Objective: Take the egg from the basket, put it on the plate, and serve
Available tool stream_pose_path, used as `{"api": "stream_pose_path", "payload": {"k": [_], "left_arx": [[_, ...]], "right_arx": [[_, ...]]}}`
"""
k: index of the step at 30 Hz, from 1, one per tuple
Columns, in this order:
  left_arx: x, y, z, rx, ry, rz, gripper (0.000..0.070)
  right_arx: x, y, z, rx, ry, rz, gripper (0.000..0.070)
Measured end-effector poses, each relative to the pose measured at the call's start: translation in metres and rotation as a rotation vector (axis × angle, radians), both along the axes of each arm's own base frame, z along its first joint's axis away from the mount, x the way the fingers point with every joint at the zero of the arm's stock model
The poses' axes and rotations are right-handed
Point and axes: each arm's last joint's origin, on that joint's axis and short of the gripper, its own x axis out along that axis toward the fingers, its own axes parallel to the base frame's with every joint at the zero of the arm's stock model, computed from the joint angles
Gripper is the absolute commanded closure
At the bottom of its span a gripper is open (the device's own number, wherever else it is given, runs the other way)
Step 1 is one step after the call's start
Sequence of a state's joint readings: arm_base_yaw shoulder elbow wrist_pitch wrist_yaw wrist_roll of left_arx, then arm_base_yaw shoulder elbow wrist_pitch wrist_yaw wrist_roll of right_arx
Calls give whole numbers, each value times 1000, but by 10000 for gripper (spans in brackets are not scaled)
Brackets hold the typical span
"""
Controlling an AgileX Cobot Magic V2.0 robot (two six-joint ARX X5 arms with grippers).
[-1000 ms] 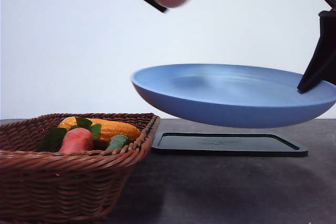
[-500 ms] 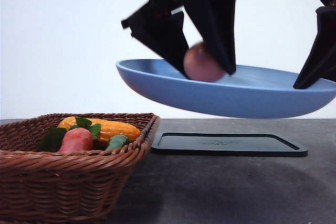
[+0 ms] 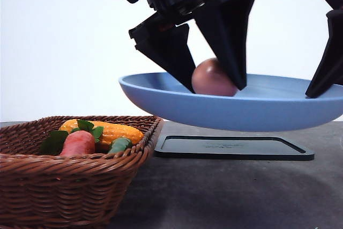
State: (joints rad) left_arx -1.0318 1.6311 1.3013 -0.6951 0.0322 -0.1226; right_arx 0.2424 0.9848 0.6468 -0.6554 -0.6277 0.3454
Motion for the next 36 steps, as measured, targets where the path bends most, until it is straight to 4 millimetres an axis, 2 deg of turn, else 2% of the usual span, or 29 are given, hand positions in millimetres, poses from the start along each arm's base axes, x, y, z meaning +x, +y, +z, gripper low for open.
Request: {"api": "stream_pose_path", "payload": {"k": [4, 8, 14, 21, 25, 28, 36], "left_arx": [[-2, 4, 6, -9, -5, 0, 227], [-11, 19, 32, -71, -42, 1, 227], [-26, 60, 79, -175, -122, 37, 227], [-57, 123, 132, -295, -327, 156, 227], [-74, 157, 149, -320, -442, 258, 227], [-87, 180, 159, -350, -518, 324, 227], [-115, 228, 172, -426, -636, 437, 227]], "right_arx": [[-1, 0, -1, -4, 16, 1, 700], [-1, 0, -1, -5, 17, 0, 700], [-3, -2, -2, -11, 37, -2, 700], [9, -13, -10, -25, 78, -68, 700], [24, -19, -14, -39, 104, -96, 700], [44, -23, -13, -41, 74, -114, 700], [113, -33, -20, -46, 65, -166, 700]]}}
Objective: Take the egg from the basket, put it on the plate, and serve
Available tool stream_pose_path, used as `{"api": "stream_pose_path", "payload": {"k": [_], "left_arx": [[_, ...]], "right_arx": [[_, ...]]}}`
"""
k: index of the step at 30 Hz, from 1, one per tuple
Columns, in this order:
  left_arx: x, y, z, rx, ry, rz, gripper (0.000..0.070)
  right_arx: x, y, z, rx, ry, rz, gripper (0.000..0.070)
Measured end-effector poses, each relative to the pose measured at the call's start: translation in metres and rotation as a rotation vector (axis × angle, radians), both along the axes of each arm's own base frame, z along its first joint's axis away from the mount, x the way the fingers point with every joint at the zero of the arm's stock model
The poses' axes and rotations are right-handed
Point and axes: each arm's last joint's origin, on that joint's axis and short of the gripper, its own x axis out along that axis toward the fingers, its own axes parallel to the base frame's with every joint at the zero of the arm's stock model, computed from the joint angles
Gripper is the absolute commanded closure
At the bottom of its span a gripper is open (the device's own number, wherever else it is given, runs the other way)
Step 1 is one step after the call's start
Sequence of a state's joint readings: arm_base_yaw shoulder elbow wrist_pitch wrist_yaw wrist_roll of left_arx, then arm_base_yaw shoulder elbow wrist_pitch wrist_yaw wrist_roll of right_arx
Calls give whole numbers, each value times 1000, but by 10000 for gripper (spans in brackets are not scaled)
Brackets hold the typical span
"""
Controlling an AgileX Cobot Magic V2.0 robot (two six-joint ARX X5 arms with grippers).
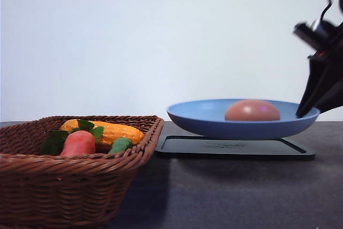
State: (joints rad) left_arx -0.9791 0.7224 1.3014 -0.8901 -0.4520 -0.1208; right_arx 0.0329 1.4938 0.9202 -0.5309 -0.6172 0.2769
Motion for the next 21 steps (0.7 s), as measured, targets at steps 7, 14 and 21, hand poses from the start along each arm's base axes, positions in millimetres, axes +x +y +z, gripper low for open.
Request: {"api": "stream_pose_path", "payload": {"k": [7, 14, 21], "left_arx": [[-7, 13, 0, 3, -20, 60, 227], [-6, 12, -1, 14, -14, 63, 227], [-6, 12, -1, 14, -14, 63, 227]], "right_arx": [[65, -6, -14, -2, 26, -25, 700], [112, -6, -26, -2, 72, -27, 700], [126, -6, -31, -23, 94, -38, 700]]}}
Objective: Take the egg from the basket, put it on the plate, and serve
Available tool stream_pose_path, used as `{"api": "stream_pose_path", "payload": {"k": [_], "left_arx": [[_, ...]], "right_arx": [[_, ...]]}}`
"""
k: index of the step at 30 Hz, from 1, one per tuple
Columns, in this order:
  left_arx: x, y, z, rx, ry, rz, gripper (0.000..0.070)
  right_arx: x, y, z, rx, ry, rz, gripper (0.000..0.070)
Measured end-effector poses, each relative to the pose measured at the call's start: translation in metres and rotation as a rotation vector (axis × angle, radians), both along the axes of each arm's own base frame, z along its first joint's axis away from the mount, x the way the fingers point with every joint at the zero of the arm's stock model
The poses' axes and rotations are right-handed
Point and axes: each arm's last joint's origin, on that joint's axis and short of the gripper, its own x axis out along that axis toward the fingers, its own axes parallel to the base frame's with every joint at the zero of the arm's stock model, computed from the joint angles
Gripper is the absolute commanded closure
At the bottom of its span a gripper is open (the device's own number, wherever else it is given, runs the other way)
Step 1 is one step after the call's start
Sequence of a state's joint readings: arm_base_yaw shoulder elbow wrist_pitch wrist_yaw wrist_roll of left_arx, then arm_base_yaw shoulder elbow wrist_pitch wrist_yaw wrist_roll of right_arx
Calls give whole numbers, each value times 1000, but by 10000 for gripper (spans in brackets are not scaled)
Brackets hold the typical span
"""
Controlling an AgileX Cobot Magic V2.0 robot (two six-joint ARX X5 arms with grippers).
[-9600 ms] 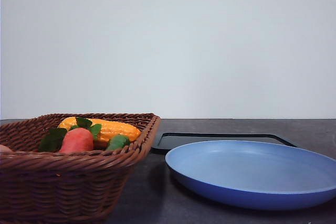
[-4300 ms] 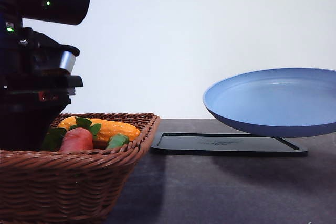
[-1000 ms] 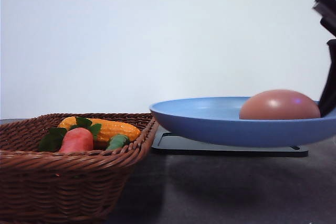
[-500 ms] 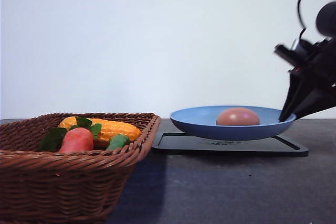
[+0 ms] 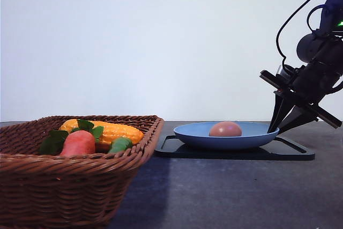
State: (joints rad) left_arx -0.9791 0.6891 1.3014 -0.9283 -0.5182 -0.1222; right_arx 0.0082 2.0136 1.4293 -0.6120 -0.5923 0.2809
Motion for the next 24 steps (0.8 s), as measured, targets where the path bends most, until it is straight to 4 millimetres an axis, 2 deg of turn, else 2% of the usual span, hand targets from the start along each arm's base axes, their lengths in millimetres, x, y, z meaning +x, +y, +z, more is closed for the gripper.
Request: {"api": "stream_pose_path", "payload": {"k": [3, 8, 11, 18, 20, 22, 24], "left_arx": [[0, 0, 0, 0, 0, 0, 227], [0, 0, 0, 0, 0, 0, 227], [0, 0, 0, 1, 1, 0, 230], [5, -7, -1, 17, 11, 0, 308], [9, -13, -1, 24, 15, 0, 313], [14, -20, -2, 35, 19, 5, 324], [19, -28, -3, 58, 24, 13, 371]], "right_arx": [[-1, -1, -1, -23, 9, -8, 685], [-3, -1, -2, -46, 33, -10, 548], [-3, -1, -2, -53, 31, -3, 509], [-5, -2, 3, -63, 12, 26, 510], [-8, -3, 13, -86, -11, 28, 526], [-13, -4, 31, -114, -59, 25, 582], [-21, -5, 53, -156, -112, 18, 635]]}}
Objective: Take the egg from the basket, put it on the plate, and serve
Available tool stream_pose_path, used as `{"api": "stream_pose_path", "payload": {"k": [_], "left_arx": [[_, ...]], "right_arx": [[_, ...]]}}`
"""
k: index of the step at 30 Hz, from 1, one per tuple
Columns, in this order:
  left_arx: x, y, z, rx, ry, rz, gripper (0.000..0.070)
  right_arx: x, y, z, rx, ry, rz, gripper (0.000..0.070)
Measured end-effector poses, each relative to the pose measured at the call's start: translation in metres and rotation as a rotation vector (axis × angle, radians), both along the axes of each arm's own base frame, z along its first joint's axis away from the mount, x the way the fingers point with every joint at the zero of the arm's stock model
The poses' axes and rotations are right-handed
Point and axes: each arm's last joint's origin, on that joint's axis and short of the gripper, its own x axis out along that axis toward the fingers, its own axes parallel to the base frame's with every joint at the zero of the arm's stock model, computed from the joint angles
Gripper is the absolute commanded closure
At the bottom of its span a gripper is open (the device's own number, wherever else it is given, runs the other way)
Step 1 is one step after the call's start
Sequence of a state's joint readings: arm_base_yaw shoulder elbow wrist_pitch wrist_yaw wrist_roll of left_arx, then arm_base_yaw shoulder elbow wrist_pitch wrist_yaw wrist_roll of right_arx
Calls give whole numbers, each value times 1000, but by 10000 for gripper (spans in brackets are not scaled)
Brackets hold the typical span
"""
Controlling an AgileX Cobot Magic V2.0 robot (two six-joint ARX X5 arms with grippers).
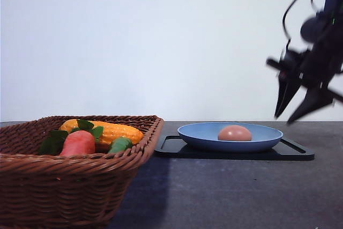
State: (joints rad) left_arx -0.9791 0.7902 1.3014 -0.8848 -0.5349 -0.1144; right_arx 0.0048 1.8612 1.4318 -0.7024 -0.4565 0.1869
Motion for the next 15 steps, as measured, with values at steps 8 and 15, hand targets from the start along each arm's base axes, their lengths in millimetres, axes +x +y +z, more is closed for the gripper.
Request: {"api": "stream_pose_path", "payload": {"k": [8, 15], "left_arx": [[37, -38, -18, 179, 60, 103, 700], [81, -51, -43, 351, 169, 216, 700]], "right_arx": [[-48, 4, 76, -101, -139, 8, 700], [-107, 40, 124, -142, -320, 142, 700]]}}
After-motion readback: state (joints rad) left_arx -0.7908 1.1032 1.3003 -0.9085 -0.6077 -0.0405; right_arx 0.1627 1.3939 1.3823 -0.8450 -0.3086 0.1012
